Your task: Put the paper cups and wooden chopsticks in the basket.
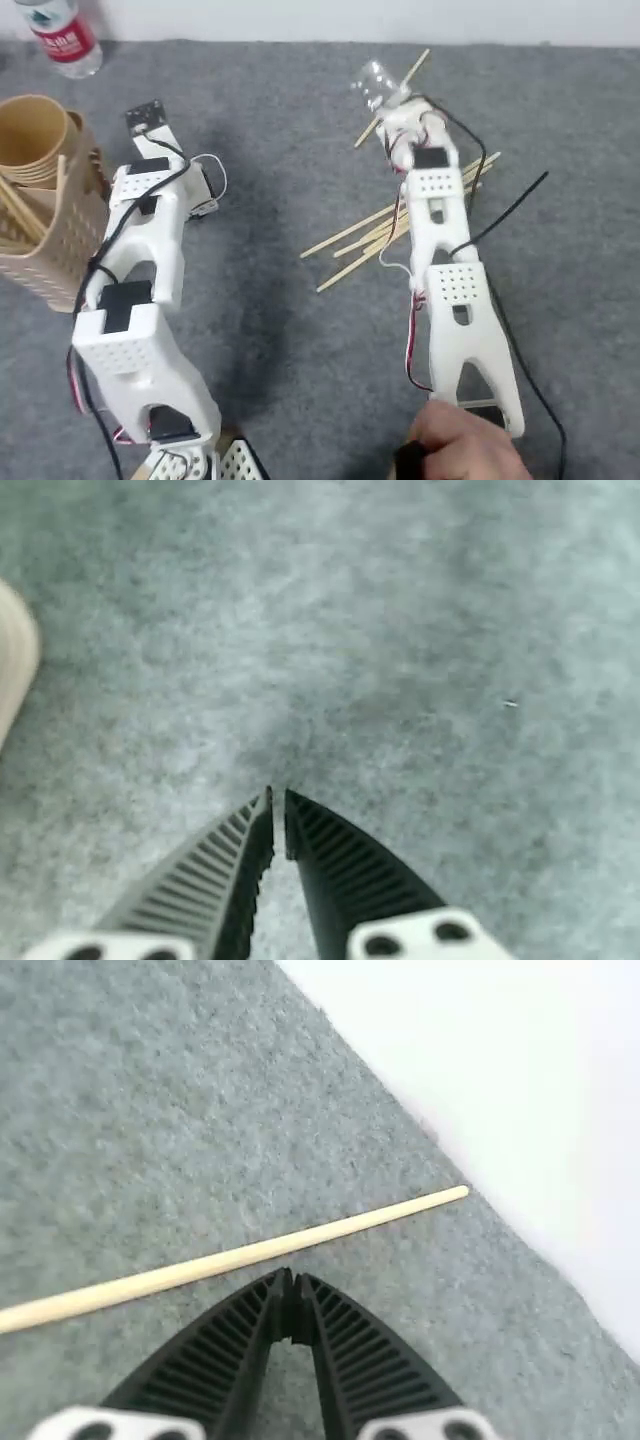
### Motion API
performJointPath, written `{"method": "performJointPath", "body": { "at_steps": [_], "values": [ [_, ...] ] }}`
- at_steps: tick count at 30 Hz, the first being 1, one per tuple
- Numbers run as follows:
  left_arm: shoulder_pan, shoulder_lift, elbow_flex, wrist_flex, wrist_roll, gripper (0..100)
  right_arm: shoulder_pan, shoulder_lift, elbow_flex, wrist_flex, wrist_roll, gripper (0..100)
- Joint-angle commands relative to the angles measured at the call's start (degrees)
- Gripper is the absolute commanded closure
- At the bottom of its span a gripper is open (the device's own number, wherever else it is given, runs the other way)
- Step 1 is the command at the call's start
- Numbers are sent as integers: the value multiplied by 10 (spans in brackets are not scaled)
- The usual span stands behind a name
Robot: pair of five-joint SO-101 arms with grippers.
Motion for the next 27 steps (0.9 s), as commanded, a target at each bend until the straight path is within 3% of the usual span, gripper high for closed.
{"method": "performJointPath", "body": {
  "at_steps": [1, 4, 8, 16, 27],
  "values": [
    [5, -37, -1, -10, 0, 989, 7, -6, -25, -87, -21, 991],
    [6, -37, -1, -10, 0, 989, 4, -12, -55, -93, -86, 991],
    [6, -36, 0, -10, 0, 989, -4, -54, -19, -98, -107, 991],
    [6, -37, 7, -6, 0, 989, 0, -153, 175, -64, -111, 991],
    [7, -38, 7, -6, 0, 989, 32, -175, 212, 115, -52, 991]
  ]
}}
